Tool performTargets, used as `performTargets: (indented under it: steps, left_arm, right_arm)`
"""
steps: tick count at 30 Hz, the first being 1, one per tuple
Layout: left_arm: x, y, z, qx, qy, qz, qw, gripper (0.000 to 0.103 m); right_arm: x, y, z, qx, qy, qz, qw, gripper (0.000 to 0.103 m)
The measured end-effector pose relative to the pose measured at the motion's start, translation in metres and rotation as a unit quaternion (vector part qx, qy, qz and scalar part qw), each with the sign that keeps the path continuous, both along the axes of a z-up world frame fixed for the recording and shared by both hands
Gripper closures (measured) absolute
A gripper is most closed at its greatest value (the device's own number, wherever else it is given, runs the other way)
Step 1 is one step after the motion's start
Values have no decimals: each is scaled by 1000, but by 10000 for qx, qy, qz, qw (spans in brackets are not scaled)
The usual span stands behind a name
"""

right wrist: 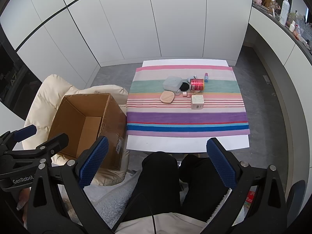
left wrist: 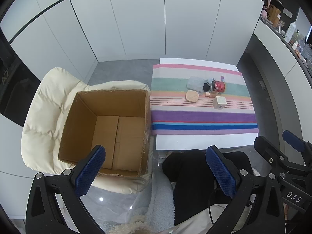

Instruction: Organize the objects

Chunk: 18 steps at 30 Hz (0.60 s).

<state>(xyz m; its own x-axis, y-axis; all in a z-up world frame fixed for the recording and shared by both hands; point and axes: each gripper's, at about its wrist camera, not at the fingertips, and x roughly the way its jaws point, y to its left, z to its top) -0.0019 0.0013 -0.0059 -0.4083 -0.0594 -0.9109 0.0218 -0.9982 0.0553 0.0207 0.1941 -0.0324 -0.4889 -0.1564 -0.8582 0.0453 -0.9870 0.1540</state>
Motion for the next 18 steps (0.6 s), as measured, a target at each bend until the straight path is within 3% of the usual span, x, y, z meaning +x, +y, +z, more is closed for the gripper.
performTargets:
  steps: [18]
  left_arm:
    - [-3, -4, -2, 7, -30, 35, 10000, 0]
  right_arm:
    - [-2, 2, -7, 14, -53, 18, 10000, 1]
